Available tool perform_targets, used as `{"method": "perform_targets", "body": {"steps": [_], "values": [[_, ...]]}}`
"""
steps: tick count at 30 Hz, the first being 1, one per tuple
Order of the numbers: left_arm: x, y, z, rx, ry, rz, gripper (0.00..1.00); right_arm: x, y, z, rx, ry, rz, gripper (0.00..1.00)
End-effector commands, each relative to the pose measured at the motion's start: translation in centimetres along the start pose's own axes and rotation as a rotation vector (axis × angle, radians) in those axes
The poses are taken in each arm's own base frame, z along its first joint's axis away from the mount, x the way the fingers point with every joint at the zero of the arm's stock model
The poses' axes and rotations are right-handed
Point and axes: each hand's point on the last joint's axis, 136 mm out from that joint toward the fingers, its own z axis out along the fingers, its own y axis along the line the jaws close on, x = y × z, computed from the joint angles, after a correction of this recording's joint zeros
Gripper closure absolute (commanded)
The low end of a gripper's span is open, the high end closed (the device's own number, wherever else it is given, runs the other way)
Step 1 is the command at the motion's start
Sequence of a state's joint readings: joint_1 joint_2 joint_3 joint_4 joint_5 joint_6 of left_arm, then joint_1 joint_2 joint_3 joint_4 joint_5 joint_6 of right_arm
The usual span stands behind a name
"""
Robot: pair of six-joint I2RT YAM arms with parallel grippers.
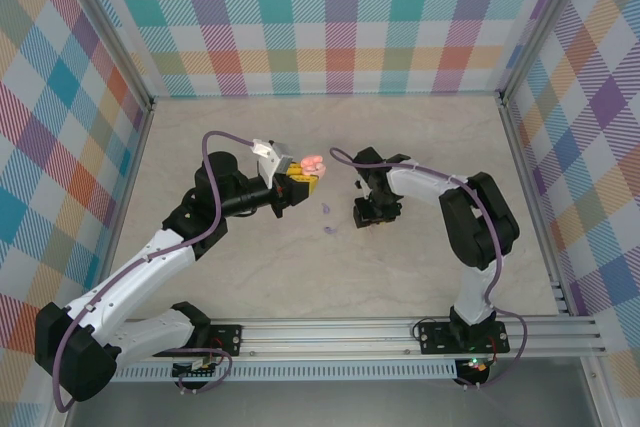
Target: Insert the wireless bluetooth earbuds into the charging case
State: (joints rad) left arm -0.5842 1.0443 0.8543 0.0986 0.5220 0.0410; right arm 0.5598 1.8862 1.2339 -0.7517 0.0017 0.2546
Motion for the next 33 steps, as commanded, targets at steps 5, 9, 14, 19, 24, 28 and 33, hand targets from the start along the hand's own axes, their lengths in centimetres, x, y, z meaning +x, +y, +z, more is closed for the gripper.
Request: {"method": "perform_targets", "body": {"steps": [5, 9, 14, 19, 24, 28, 33], "values": [[-0.3, -0.6, -0.1, 0.019, -0.011, -0.002, 0.83, 0.7, 0.2, 0.5, -0.015, 0.050, 0.017, 0.55], [-0.2, -0.6, -0.1, 0.019, -0.009, -0.003, 0.83, 0.6, 0.3, 0.8, -0.021, 0.055, 0.020, 0.57], [-0.2, -0.5, -0.1, 0.017, -0.009, -0.003, 0.83, 0.8, 0.4, 1.1, -0.023, 0.069, 0.021, 0.60], [-0.1, -0.5, 0.0, 0.018, -0.007, -0.004, 0.83, 0.8, 0.3, 1.2, -0.011, 0.076, 0.022, 0.62], [-0.2, -0.5, 0.0, 0.017, -0.008, -0.002, 0.83, 0.9, 0.0, 1.3, 0.009, 0.085, 0.023, 0.64], [-0.2, -0.6, 0.0, 0.019, -0.007, -0.002, 0.83, 1.0, 0.0, 1.4, 0.012, 0.090, 0.018, 0.66], [-0.4, -0.6, 0.0, 0.019, -0.011, 0.000, 0.83, 1.0, 0.1, 1.2, 0.011, 0.085, 0.020, 0.69]]}}
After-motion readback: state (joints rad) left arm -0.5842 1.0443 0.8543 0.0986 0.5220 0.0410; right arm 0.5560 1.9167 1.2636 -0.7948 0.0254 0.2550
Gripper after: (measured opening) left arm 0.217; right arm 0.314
